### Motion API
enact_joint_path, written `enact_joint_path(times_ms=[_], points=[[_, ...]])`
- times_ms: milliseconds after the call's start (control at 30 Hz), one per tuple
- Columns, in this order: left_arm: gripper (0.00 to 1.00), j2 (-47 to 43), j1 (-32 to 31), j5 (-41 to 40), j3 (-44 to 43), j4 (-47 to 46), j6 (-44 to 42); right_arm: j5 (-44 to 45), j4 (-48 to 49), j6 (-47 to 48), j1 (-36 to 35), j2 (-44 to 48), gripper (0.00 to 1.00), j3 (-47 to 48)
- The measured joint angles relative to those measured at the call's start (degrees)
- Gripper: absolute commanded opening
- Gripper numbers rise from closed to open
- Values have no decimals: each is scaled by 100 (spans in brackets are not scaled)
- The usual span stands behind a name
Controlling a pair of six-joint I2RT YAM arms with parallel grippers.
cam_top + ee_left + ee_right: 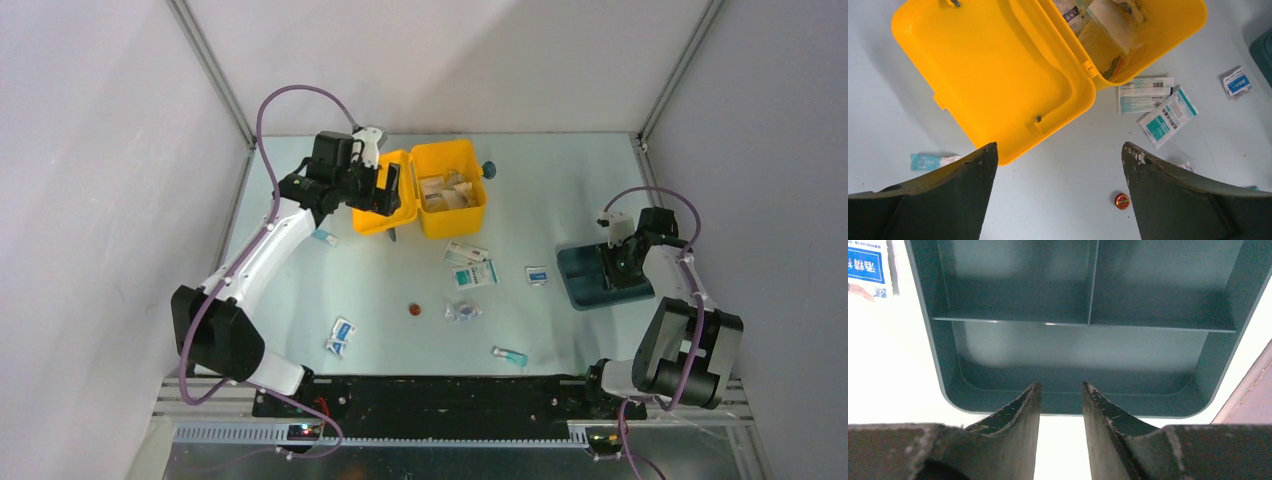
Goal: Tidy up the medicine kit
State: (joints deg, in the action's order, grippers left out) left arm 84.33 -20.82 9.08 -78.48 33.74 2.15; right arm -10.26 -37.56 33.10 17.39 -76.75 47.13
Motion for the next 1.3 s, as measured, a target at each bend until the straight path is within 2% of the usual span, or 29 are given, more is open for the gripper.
enact_joint_path(times_ms=[100, 233, 500, 833, 1300], points=[[97, 2, 0, -66, 0, -9, 0, -63, 59, 46, 7, -114, 39, 0], [98, 0, 0, -98, 0, -15, 4, -177, 131, -92, 26, -254, 49, 9], [98, 0, 0, -98, 35, -28, -2, -656, 302, -2000, 160, -278, 60, 212], [98, 0, 0, -103, 125, -15, -22, -496, 463, -3644, 190, -684, 58, 212], [96, -74, 4, 37, 313, 109, -673, -446, 485, -4496, 140, -702, 56, 297]])
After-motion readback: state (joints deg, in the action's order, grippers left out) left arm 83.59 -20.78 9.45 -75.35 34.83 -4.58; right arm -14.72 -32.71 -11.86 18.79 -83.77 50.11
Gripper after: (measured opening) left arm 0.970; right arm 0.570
